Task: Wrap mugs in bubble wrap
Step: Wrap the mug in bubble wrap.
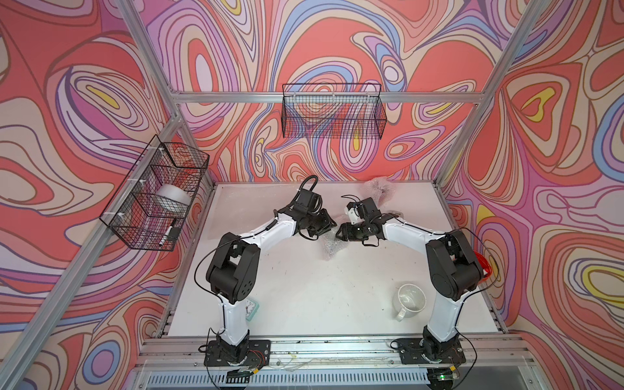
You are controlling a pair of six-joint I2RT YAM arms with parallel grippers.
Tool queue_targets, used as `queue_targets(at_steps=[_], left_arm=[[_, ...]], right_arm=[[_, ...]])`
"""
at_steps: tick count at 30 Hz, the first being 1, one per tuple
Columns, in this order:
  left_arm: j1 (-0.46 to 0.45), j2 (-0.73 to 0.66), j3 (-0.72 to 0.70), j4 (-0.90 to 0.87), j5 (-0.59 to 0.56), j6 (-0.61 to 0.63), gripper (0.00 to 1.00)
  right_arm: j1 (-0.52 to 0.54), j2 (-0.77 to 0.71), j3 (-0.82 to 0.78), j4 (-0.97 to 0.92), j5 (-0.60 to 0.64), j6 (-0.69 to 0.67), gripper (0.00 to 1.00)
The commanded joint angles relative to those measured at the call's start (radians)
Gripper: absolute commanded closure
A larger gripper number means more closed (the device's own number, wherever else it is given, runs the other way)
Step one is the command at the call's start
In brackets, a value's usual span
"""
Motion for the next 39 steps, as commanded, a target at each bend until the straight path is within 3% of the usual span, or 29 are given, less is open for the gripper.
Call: queue_targets(at_steps=[1,7,13,17,27,39], left_arm=[[0.027,-0.066,0.002,-0.036,0.021,0.125,0.65],[0.047,-0.071,-0.016,-0.065,0.036,0.212,0.67],[0.047,-0.057,0.030,-0.240,-0.071,0.463,0.69],[0.046,-0.011,0.070,-0.343,-0.129,0.564,0.68],[0.047,0.056,0.089,-0.288,-0.065,0.543,0.52],[0.044,0.148,0.111,-0.268,-0.052,0.521,0.45]], right_arm=[[-0.002,0.039,0.023,-0.043,0.014,-0.023,0.47],[-0.001,0.051,0.048,-0.060,0.006,-0.029,0.48],[-0.002,0.062,0.064,-0.073,0.005,-0.035,0.48],[-0.001,0.071,0.076,-0.084,0.005,-0.041,0.48],[-0.001,0.081,0.077,-0.088,0.004,-0.046,0.49],[-0.002,0.099,0.088,-0.104,0.002,-0.053,0.49]])
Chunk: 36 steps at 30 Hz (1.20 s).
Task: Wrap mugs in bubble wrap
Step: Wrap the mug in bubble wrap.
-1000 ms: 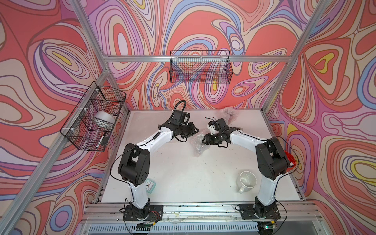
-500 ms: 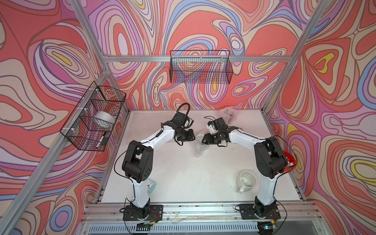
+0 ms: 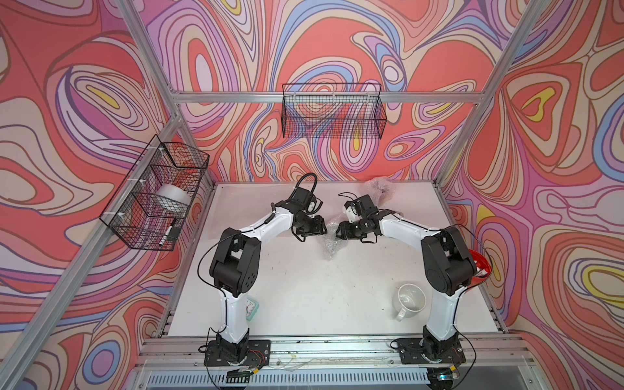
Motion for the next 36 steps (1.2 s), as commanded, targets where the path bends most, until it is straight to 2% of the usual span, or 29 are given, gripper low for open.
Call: queue_targets(at_steps=[1,10,13,16,20,22,25,27,28,30,31,34,35,36], left_arm=[[-0.003,0.058,0.013,0.009,-0.001,-0.002,0.44],[-0.021,0.138,-0.019,-0.019,-0.058,-0.033,0.43],[-0.023,0.122,-0.059,-0.003,-0.064,-0.053,0.43],[-0.022,0.107,-0.070,-0.010,-0.079,-0.079,0.43],[-0.024,0.092,-0.076,-0.006,-0.083,-0.117,0.42],[-0.024,0.089,-0.070,-0.016,-0.091,-0.138,0.42],[-0.026,0.084,-0.064,-0.024,-0.098,-0.177,0.43],[-0.030,0.082,-0.059,-0.032,-0.100,-0.204,0.43],[-0.033,0.080,-0.056,-0.036,-0.105,-0.214,0.43],[-0.038,0.077,-0.053,-0.055,-0.126,-0.245,0.44],[-0.038,0.073,-0.055,-0.061,-0.133,-0.262,0.44],[-0.045,0.060,-0.069,-0.049,-0.131,-0.308,0.44],[-0.048,0.059,-0.070,-0.046,-0.125,-0.315,0.44],[-0.052,0.060,-0.065,-0.048,-0.125,-0.317,0.44]], right_arm=[[0.000,0.047,0.009,-0.036,0.009,-0.025,0.49],[-0.001,0.086,0.054,-0.065,-0.051,-0.069,0.49],[0.000,0.062,0.069,-0.071,-0.073,-0.089,0.43],[-0.010,-0.051,0.009,0.019,-0.060,-0.072,0.33],[-0.092,-0.266,-0.180,0.264,-0.037,0.050,0.21],[-0.150,-0.321,-0.243,0.319,-0.046,0.104,0.20],[-0.200,-0.315,-0.212,0.191,-0.155,0.065,0.27],[-0.199,-0.316,-0.197,0.101,-0.177,0.032,0.34],[-0.199,-0.329,-0.217,0.103,-0.173,0.040,0.36],[-0.202,-0.365,-0.257,0.098,-0.094,0.059,0.48],[-0.209,-0.366,-0.255,0.076,-0.099,0.064,0.52],[-0.210,-0.365,-0.253,0.101,-0.316,0.085,0.61],[-0.186,-0.365,-0.260,0.123,-0.369,0.104,0.62],[-0.151,-0.369,-0.263,0.123,-0.365,0.105,0.63]])
